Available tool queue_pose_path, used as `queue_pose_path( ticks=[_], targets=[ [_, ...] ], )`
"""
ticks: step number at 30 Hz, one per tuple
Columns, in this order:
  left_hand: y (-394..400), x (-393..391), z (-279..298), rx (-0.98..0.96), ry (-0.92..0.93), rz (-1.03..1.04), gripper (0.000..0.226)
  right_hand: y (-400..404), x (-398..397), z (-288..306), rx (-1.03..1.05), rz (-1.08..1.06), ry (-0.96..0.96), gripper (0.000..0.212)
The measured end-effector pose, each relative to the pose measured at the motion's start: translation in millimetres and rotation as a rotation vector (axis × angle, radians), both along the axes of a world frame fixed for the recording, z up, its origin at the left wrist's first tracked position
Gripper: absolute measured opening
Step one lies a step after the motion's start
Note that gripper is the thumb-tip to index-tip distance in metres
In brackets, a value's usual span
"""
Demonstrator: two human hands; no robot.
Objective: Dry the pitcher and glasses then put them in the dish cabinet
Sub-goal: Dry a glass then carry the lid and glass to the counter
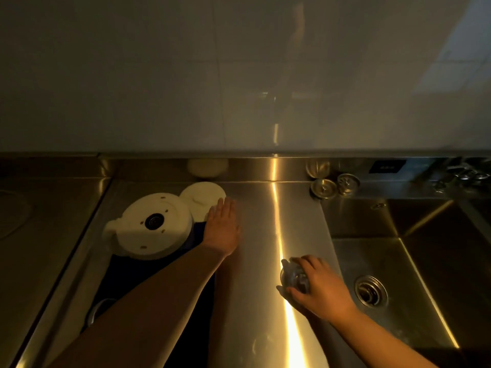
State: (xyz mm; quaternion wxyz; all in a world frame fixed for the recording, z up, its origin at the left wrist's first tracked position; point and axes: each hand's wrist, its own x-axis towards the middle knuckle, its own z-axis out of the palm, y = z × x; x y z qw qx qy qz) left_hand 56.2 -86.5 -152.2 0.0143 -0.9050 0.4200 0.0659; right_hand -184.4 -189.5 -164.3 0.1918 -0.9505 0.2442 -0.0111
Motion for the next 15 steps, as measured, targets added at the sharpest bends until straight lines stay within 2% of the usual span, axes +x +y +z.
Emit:
queue_pose_path(
  ticks=[5,12,15],
  targets=[
    [-27.6,38.0,4.6,0.105,-0.070,0.044,0.056,-17.4,28.2,6.9,0.027,-0.014,-0.014,0.082],
    [-48.8,83.5,-16.6,0.299,0.124,0.309,0.061,-43.8,82.6,16.4,0.031,-0.023,-0.013,0.072],
    [-52.9,97.4,-29.8,0.378,0.091,0.337,0.062,-51.5,100.0,18.8,0.013,-0.021,-0.021,0.068]
  ],
)
